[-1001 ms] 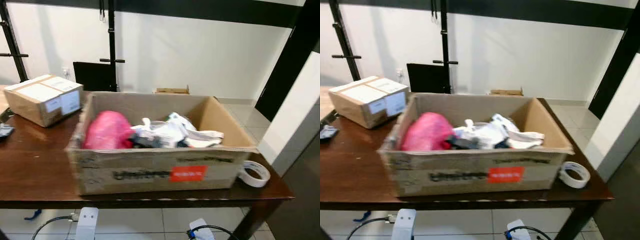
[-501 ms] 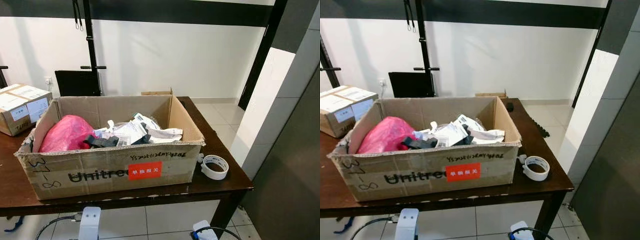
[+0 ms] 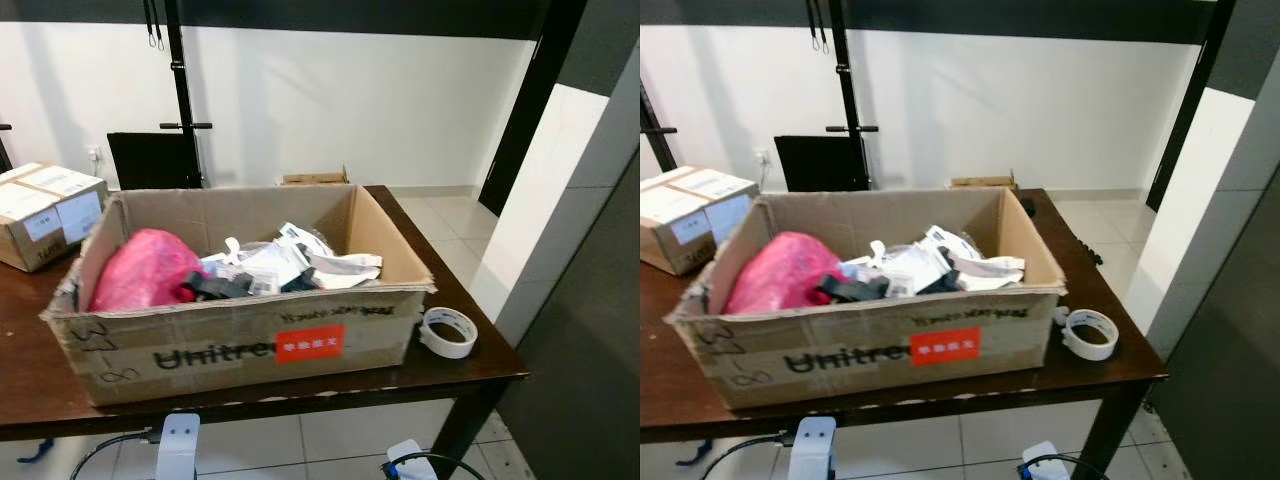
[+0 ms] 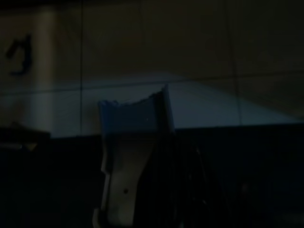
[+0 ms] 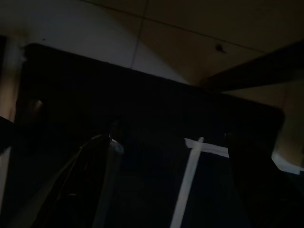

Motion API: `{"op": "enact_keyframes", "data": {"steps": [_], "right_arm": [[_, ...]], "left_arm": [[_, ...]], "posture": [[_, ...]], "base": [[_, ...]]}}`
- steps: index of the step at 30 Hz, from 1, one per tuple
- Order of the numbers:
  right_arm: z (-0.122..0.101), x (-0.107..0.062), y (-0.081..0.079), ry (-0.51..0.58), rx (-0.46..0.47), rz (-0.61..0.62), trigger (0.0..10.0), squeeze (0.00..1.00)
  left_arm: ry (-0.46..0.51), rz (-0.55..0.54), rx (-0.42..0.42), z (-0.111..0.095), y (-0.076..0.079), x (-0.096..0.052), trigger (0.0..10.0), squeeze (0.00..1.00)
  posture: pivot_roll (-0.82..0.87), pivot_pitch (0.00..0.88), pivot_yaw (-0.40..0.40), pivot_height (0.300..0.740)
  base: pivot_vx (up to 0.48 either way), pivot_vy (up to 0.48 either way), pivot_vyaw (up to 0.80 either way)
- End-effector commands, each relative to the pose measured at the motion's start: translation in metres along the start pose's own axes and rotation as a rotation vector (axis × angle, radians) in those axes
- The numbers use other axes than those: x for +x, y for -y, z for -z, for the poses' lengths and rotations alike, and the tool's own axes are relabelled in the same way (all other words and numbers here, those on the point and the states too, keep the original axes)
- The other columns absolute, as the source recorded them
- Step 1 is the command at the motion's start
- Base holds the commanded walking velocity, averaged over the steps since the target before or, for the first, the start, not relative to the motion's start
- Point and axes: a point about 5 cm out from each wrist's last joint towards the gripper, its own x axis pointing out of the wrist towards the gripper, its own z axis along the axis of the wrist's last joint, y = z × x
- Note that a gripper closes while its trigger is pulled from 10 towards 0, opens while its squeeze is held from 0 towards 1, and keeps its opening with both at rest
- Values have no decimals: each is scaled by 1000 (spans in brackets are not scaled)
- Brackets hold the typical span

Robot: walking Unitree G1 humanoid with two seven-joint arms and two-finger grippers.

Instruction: Picking trash to rubbish bin

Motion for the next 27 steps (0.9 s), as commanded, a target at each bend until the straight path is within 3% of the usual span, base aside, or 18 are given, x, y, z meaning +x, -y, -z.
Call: {"op": "enact_keyframes", "data": {"steps": [1,10,19,23,27], "right_arm": [[3,0,-3,-9,7,-8,10000,0],[4,0,-5,-16,-34,-23,10000,0],[5,0,-7,-17,-34,-20,10000,0],[3,0,-2,-8,14,10,10000,0],[4,0,0,-13,-3,7,10000,0]], "left_arm": [[3,-9,15,0,-4,0,10000,0],[7,6,31,-1,-2,0,10000,0],[12,42,72,-2,4,0,10000,0],[33,77,115,-4,5,0,10000,0],[41,94,138,-6,2,0,10000,0]], "posture": [[30,36,-44,740],[29,46,-41,740],[25,51,-38,740],[23,54,-39,740],[30,57,-46,740]], "base": [[0,0,0],[0,0,93],[0,0,800],[0,0,0],[0,0,0]]}}
